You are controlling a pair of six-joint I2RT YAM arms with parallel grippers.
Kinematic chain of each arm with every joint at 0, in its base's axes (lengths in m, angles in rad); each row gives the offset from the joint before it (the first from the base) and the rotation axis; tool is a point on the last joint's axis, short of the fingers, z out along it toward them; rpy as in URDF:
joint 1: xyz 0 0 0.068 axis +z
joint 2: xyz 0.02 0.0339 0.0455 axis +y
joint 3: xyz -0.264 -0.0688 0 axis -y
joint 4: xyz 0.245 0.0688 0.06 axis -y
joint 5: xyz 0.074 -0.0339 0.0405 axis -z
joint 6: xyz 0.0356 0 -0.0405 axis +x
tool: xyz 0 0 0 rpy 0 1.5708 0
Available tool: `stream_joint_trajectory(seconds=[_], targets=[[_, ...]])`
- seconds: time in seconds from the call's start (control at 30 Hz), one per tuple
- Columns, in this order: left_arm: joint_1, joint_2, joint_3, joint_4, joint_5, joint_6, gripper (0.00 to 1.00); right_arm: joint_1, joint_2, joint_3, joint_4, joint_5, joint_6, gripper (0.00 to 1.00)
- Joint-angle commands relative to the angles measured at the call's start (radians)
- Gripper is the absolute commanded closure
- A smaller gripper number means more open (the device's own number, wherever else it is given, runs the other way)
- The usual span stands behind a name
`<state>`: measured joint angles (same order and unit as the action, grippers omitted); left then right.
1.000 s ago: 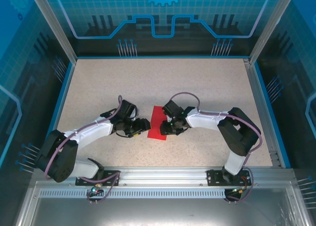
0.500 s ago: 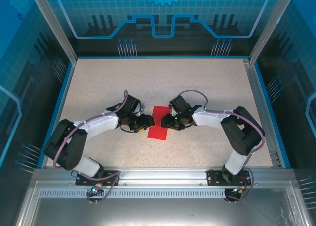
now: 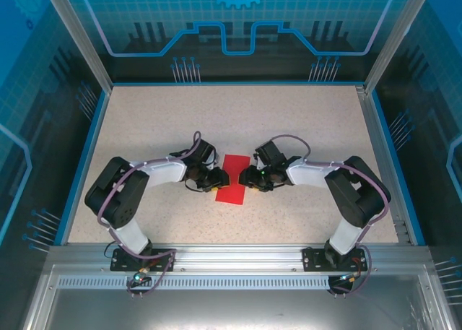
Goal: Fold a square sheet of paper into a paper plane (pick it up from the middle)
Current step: Fold the triangle a second time at the center of the table.
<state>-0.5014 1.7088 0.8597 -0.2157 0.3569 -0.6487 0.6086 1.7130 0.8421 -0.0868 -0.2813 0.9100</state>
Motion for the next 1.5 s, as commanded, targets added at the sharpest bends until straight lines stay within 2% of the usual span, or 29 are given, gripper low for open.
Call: stream_joint_trajectory(seconds=[0.0, 0.3, 0.43, 1.0, 1.2, 1.47], targets=[[-0.007, 0.018, 0.033, -0.037, -0.047, 0.046, 0.65, -0.018, -0.011, -0.012, 0.053, -0.036, 0.028, 0.52], [-0.007, 0.037, 0.027, -0.086, -0.112, 0.084, 0.72, -0.027, 0.023, 0.024, 0.065, -0.049, 0.031, 0.52], [-0.008, 0.048, 0.023, -0.089, -0.124, 0.093, 0.75, -0.027, 0.039, 0.067, 0.005, -0.015, 0.03, 0.51], [-0.007, 0.052, 0.001, -0.089, -0.131, 0.113, 0.76, -0.026, 0.115, 0.223, -0.219, 0.131, -0.006, 0.45], [-0.008, 0.057, 0.004, -0.088, -0.125, 0.118, 0.76, -0.018, 0.145, 0.236, -0.151, 0.09, -0.002, 0.45], [-0.009, 0.07, 0.005, -0.081, -0.123, 0.127, 0.76, 0.001, 0.174, 0.286, -0.196, 0.091, -0.009, 0.44]])
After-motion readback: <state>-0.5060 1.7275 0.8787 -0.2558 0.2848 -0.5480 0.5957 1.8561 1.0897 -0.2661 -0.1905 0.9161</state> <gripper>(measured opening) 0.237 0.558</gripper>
